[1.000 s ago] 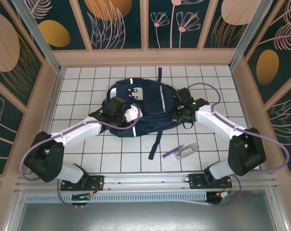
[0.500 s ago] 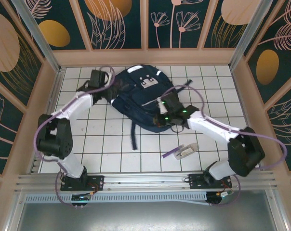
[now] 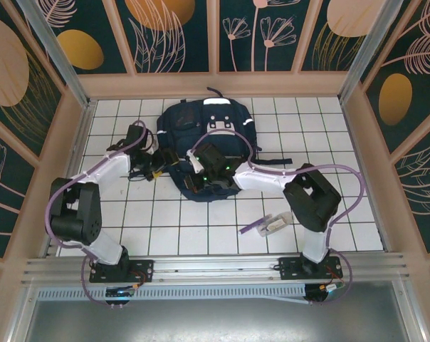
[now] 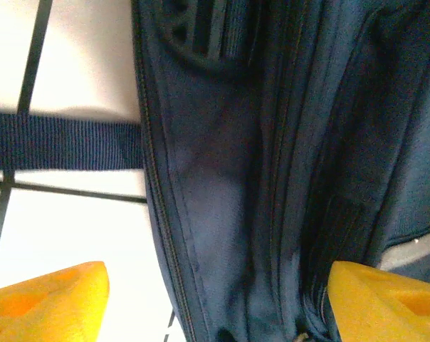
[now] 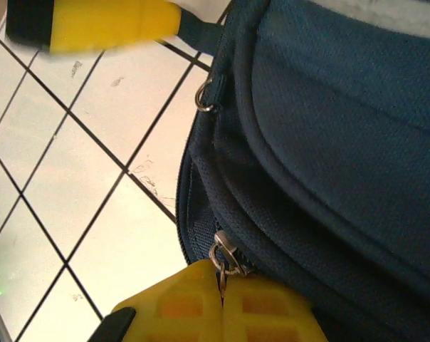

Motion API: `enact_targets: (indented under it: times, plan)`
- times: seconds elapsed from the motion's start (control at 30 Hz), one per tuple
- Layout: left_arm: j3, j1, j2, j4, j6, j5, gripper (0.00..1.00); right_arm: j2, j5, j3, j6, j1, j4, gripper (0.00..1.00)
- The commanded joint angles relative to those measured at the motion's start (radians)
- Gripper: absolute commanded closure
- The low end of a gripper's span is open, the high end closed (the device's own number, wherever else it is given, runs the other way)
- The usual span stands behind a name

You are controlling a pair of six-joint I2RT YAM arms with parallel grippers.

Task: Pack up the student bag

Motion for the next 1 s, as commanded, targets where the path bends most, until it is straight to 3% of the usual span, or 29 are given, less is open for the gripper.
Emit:
enact_targets:
  times: [0.0, 0.1, 0.17, 0.2, 0.3, 0.43, 0.53, 0.7, 0.8, 0.9, 0.97]
  plan:
    - [-0.034, -0.024, -0.058, 0.122, -0.123, 0.073, 0.24, 0.017, -0.06, 0.039, -0.044, 0.032, 0.106, 1.0]
    - [-0.087, -0.039, -0.024, 0.19, -0.183, 0.047, 0.4, 0.016, -0.079, 0.037, -0.049, 0.042, 0.122, 1.0]
    - [-0.111, -0.046, 0.01, 0.248, -0.217, 0.05, 0.6, 0.013, -0.071, 0.041, -0.051, 0.045, 0.113, 1.0]
    - [-0.108, -0.049, 0.024, 0.255, -0.218, 0.04, 0.62, 0.009, -0.068, 0.042, -0.051, 0.045, 0.109, 1.0]
    - [-0.073, -0.054, 0.06, 0.248, -0.183, 0.006, 0.74, -0.014, -0.043, 0.03, -0.049, 0.045, 0.075, 1.0]
    - [0.019, -0.051, 0.092, 0.168, -0.059, -0.084, 1.0, -0.073, -0.019, -0.02, -0.059, 0.045, -0.002, 1.0]
    - [0.067, -0.029, 0.097, 0.08, 0.04, -0.128, 1.0, -0.123, 0.039, -0.055, -0.08, 0.031, -0.122, 1.0]
    - [0.101, 0.032, 0.106, 0.03, 0.124, -0.104, 1.0, -0.223, 0.062, -0.158, -0.086, -0.03, -0.249, 1.0]
    - [0.154, 0.038, 0.113, -0.016, 0.204, -0.167, 1.0, -0.275, 0.066, -0.208, -0.091, -0.076, -0.287, 1.0]
    - [0.231, 0.065, 0.185, -0.089, 0.291, -0.24, 1.0, -0.29, 0.175, -0.234, -0.079, -0.138, -0.343, 1.0]
    - [0.285, 0.1, 0.221, -0.12, 0.324, -0.224, 1.0, -0.278, 0.262, -0.23, -0.065, -0.179, -0.385, 1.0]
